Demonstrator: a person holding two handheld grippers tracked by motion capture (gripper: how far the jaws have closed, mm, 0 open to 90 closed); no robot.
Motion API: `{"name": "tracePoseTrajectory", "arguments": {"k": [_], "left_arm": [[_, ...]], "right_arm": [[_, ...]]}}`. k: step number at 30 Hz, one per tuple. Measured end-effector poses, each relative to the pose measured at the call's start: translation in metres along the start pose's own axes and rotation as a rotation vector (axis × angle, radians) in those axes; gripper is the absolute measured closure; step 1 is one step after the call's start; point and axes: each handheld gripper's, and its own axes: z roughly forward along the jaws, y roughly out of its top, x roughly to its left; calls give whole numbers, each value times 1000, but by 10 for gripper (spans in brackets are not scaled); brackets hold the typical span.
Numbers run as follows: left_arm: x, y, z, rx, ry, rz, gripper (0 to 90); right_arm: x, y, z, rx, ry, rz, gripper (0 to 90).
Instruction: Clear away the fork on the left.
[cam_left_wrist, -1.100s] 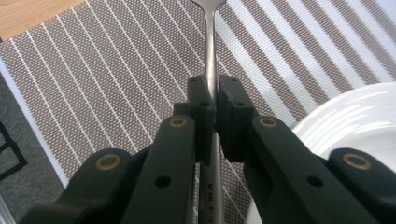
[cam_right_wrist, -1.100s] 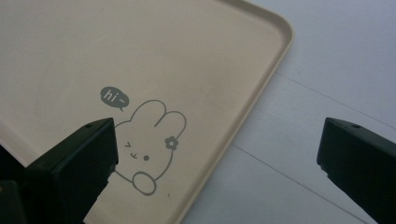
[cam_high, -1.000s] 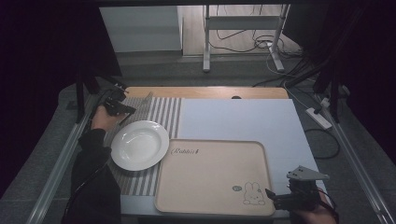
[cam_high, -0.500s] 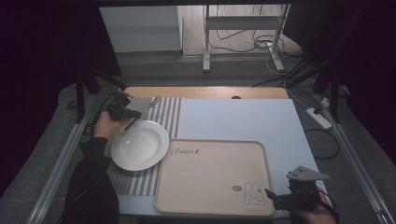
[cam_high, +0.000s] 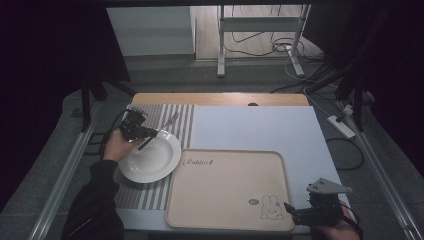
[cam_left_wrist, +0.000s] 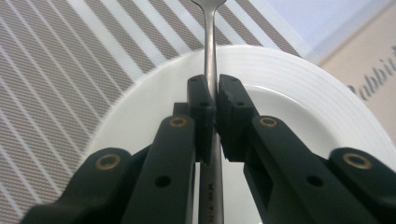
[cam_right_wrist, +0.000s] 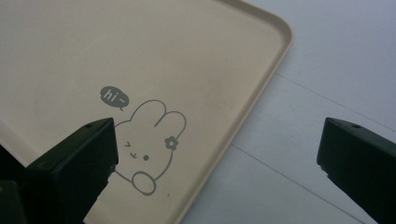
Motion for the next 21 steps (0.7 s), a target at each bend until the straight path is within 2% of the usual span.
{"name": "tracePoseTrajectory", "arguments": {"k": [5, 10, 16, 17, 20, 21], "left_arm": [[-17, -7, -1, 9, -11, 11, 840], [-34, -14, -3, -14, -44, 10, 839], [-58, -20, -5, -21, -54, 21, 839], [-58, -20, -5, -21, -54, 21, 839], [-72, -24, -5, -25, -61, 25, 840], [-72, -24, -5, -25, -61, 25, 839]], "right_arm": [[0, 0, -1, -5, 0, -7, 0], [1, 0, -1, -8, 1, -10, 0], [2, 0, -1, -13, 0, -16, 0], [2, 0, -1, -13, 0, -16, 0], [2, 0, -2, -15, -2, -20, 0], [2, 0, -2, -14, -2, -21, 0]]}}
